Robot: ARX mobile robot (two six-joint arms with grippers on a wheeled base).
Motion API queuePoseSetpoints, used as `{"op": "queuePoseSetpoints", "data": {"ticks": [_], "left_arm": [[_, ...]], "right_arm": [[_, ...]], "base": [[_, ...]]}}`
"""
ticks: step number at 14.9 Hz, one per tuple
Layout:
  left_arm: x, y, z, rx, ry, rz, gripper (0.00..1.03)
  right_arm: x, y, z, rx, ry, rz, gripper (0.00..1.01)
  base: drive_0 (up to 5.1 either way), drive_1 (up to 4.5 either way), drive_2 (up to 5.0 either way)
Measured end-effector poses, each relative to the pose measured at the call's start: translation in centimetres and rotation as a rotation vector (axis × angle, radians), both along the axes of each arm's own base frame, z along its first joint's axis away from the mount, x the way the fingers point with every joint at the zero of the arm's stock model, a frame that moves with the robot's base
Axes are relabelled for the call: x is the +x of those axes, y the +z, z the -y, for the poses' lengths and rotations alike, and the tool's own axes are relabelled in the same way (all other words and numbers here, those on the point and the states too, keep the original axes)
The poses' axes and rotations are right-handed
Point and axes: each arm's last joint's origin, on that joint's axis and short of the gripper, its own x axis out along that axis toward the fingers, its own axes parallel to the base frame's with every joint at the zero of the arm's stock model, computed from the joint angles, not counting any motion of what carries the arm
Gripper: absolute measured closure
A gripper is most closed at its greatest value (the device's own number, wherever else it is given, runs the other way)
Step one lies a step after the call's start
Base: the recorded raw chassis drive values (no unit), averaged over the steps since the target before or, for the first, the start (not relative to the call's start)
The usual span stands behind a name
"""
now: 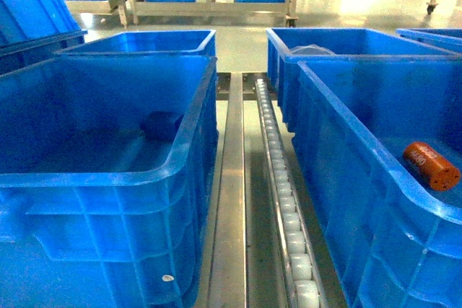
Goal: Sort blue parts and orange caps into right shelf containers
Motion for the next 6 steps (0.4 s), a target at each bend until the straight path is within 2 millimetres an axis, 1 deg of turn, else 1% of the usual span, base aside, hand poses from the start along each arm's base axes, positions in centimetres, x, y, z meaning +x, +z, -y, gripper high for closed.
{"op": "queuePoseSetpoints", "data": {"ticks": [6], "left_arm": [[0.0,0.0,0.0,0.0,0.0,0.0,0.05]], "right_arm": [[0.0,0.0,0.0,0.0,0.0,0.0,0.03]], "base": [[0.0,0.0,0.0]]}}
